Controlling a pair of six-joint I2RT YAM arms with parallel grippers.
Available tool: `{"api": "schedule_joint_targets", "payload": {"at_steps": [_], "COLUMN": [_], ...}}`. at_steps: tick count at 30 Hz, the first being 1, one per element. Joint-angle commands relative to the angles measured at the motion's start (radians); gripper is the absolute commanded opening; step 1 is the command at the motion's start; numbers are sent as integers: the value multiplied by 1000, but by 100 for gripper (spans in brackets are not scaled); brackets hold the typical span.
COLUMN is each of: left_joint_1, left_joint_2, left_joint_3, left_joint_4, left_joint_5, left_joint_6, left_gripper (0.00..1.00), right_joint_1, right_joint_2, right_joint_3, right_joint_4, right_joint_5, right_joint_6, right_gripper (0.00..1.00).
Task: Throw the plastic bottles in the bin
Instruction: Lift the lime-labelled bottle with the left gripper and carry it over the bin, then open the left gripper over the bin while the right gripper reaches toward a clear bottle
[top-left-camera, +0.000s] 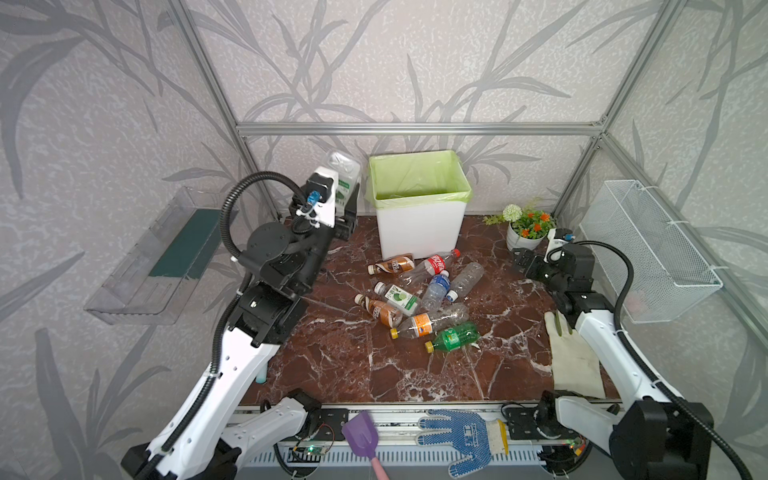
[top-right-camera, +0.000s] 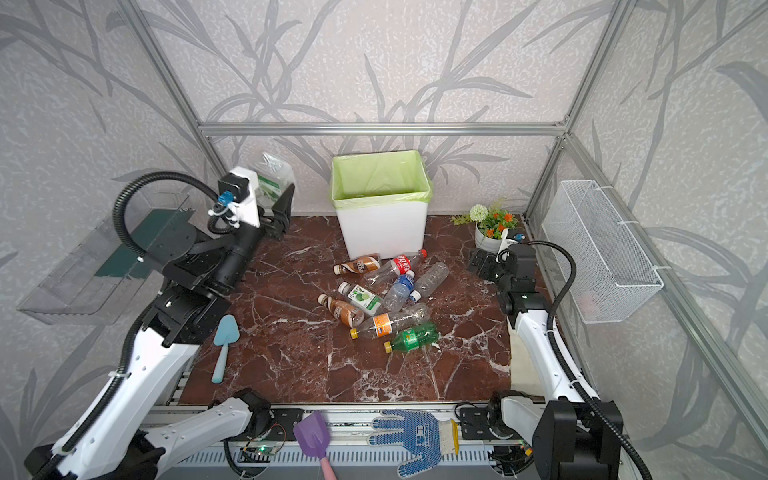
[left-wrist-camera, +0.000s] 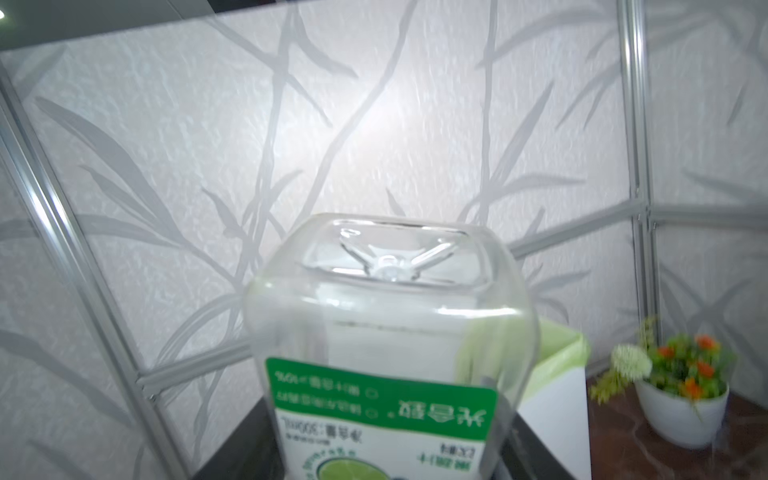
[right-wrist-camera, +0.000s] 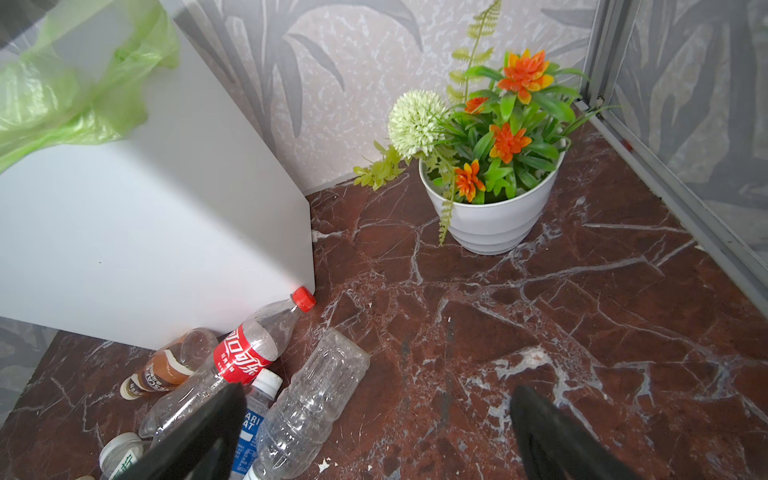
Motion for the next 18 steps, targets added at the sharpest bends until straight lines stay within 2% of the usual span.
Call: {"api": "schedule_joint_targets", "payload": {"at_steps": [1,5,7,8,9,11,14,18], "left_joint_1": [19,83,87,84,82,77,75,75], "left_joint_2": [174,482,628,681,709,708,661,570], "left_joint_3": [67,236,359,412,437,414,378,343], "left_joint_4": [264,275,203,180,185,270,356,328], "left_joint_5": [79,125,173,197,199,182,167,179], "left_joint_6": [-147,-467,-552,-578,-607,-645,-625,-575], "left_gripper": [42,48,48,52,60,76,99,99], "right_joint_1": [-7,-7,-6,-7,-7,-7,-7,-6], "right_joint_2": [-43,-43,-29,-23,-22,-34,-64,-74], "right_joint_3": [0,-17,-33,-33,-32,-29,-39,-57], "right_joint_4": [-9,36,75,81,74,53,36,21], "right_joint_5": [0,-68,-116,-129,-132,-115,-88,-97], "right_joint_6": [8,75,113,128,132,121,100,110], "right_gripper": [99,99,99,99,99,99,99,99]}}
